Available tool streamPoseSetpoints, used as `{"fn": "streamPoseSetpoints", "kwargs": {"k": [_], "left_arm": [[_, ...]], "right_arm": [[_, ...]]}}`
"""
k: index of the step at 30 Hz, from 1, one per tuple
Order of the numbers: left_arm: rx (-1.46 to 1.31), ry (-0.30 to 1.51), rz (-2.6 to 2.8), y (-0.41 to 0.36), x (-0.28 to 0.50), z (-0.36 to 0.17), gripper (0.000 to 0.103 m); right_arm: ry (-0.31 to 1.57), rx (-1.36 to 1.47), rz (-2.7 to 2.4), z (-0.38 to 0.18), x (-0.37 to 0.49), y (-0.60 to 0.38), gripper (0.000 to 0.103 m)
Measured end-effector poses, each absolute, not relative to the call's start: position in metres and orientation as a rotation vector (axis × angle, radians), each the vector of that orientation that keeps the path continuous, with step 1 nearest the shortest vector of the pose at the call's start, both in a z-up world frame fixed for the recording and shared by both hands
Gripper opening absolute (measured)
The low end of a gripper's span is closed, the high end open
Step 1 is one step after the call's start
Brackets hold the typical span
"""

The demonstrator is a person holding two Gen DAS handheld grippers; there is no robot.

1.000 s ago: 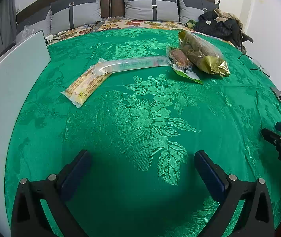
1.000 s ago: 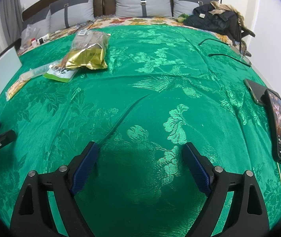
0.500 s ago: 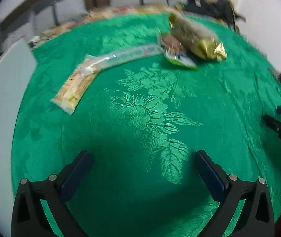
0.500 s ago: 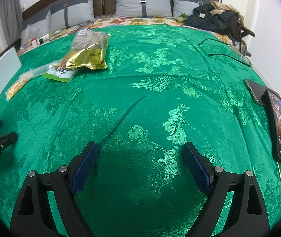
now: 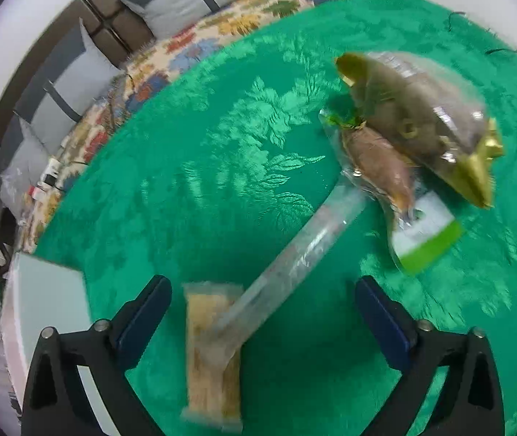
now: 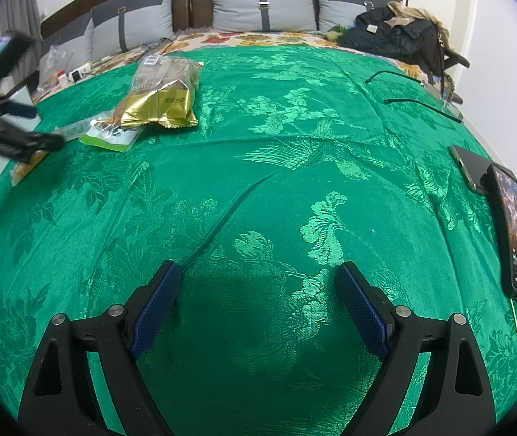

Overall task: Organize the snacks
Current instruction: 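Lower the left gripper onto the clear stick packet, grasp and lift it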

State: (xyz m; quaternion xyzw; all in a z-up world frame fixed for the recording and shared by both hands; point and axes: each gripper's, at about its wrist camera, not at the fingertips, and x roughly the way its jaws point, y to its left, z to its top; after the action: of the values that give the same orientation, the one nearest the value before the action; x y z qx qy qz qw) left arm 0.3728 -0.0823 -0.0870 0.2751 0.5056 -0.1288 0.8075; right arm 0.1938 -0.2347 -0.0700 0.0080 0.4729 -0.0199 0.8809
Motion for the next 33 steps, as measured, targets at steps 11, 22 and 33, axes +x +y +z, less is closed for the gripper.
{"fn": "streamPoseSetpoints", "kwargs": {"k": [11, 22, 33], "left_arm": [[0.300, 1.174, -0.272, -0.064, 0.346, -0.086, 0.019], [-0.001, 1.147, -0.220, -0.020, 0.198, -0.086, 0.020], [0.074, 0.982, -0.115, -0.018, 0.219, -0.104, 0.096]], "right_arm": [[0.987, 0.018, -0.038, -0.071, 0.197, -0.234, 0.093], [0.987, 0.018, -0.038, -0.072, 0.197, -0.234, 0.093], [0.987, 0.018, -0.037, -0.072, 0.197, -0.234, 0.093]]}}
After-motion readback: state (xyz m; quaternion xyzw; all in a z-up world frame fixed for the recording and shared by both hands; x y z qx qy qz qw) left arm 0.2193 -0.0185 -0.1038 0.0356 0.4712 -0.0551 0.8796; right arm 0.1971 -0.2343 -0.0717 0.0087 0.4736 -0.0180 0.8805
